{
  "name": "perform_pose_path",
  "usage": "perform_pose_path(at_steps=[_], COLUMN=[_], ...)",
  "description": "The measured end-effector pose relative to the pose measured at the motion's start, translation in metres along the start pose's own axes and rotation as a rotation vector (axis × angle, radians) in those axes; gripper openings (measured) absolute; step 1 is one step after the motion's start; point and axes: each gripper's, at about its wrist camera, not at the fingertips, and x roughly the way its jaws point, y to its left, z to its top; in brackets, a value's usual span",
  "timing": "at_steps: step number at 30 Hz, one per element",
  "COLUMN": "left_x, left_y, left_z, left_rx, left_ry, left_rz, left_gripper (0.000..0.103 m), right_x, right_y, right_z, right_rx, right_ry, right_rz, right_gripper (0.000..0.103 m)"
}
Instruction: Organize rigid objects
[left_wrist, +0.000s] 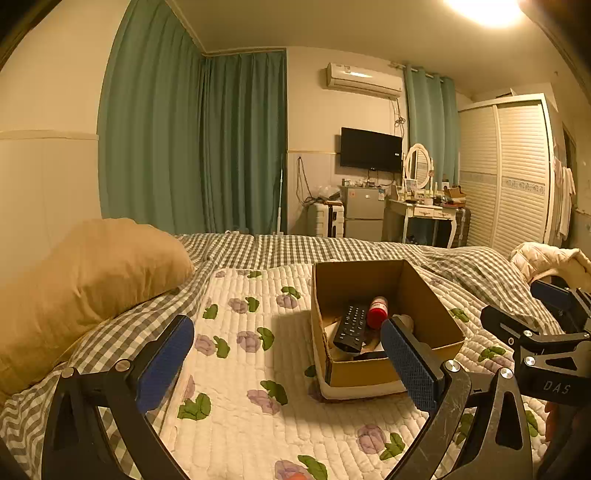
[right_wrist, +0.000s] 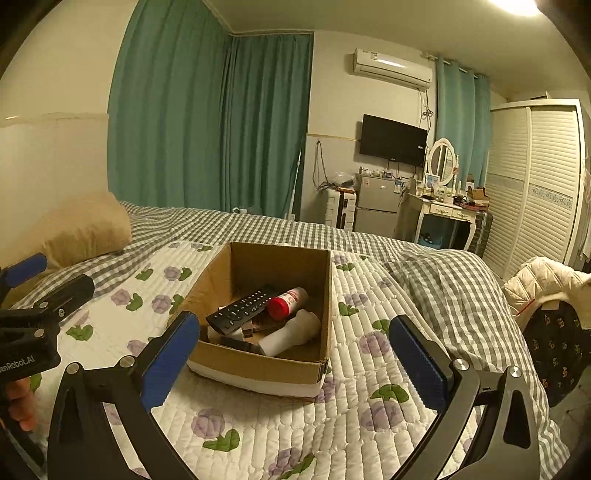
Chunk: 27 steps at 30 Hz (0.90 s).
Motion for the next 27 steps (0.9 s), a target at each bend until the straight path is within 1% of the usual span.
perform_pose_path(at_steps=[12,22,27], left_x=[0.0012,0.0037,0.0032], left_y=[-0.0025,-0.0007,-0.003], left_z=[-0.0011,0.001,0.0013], left_rx=[0.019,0.004,0.014], left_ry=[0.006,0.019,0.016], left_rz=[0.002,-0.014,-0.007], left_gripper=[0.103,0.103,0.103], right_x=[-0.0005,0.0005,0.0006], right_y=[-0.0029,-0.0031,-0.0067], right_z=[0.0009,0.003,0.0028], right_rx=[0.012,0.004,0.018], right_ry=[0.008,0.015,0.016], right_rz=[0.004,0.003,0.005], right_gripper=[0.103,0.103,0.103])
